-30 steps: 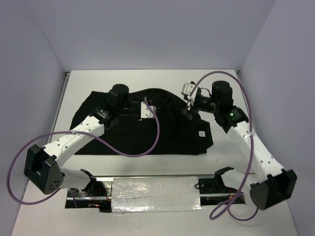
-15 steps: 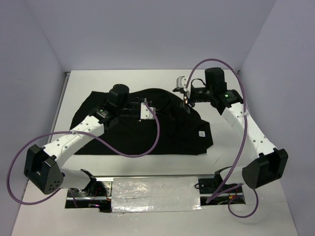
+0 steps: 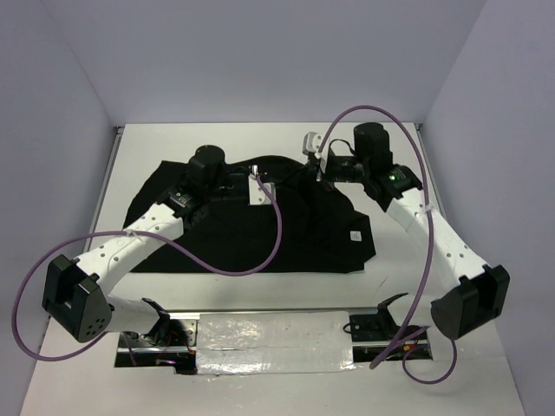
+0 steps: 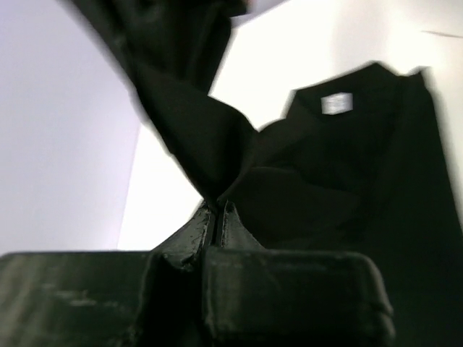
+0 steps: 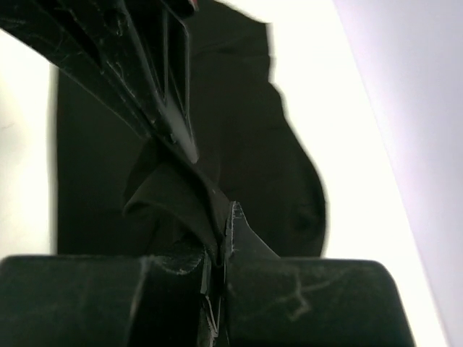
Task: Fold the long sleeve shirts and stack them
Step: Fold the shirt
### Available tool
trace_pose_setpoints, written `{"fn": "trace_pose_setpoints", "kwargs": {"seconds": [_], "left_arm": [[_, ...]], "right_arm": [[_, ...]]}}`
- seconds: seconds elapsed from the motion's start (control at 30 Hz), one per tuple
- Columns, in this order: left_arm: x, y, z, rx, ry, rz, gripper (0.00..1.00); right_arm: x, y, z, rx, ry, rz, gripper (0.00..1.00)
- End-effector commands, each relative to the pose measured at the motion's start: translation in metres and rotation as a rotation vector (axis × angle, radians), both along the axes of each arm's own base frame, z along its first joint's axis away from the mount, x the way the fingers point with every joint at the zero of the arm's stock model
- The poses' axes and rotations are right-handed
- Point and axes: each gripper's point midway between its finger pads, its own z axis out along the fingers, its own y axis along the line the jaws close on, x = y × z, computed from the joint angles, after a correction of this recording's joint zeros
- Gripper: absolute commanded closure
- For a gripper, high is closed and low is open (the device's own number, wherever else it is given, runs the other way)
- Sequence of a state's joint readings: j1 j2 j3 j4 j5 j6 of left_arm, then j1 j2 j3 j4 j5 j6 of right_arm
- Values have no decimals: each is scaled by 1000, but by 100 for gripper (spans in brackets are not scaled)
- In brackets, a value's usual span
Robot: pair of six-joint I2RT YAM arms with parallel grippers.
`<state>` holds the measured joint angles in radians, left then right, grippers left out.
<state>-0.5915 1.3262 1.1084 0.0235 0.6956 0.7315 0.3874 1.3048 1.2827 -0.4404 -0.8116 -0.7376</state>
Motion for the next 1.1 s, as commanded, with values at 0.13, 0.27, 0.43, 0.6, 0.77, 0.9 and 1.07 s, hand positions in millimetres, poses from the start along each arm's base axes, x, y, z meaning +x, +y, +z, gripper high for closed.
{"fn": "trace_pose_setpoints", "kwargs": {"seconds": [0.13,0.27,0.43,0.6,0.77,0.9,1.07], "left_arm": [[61,6,83,-130,-345,186,100],[72,8,93,-111,-447,196,100],[95,18,108,-102,-539,239,100],[106,17,104,-72,-589,232,100],[118,16,106,-76,-618,228,100],[116,15,109,-75,-632,212,100],[83,18,76,-14,-552,132,100]], "right_arm": [[50,-51,88,201,-275,-441,100],[61,-59,94,222,-262,-526,100],[70,-66,95,249,-270,-587,100],[76,-73,99,272,-285,-638,100],[85,-72,94,241,-283,-644,100],[87,-75,83,194,-276,-654,100],[37,-55,50,140,-171,-443,100]]}}
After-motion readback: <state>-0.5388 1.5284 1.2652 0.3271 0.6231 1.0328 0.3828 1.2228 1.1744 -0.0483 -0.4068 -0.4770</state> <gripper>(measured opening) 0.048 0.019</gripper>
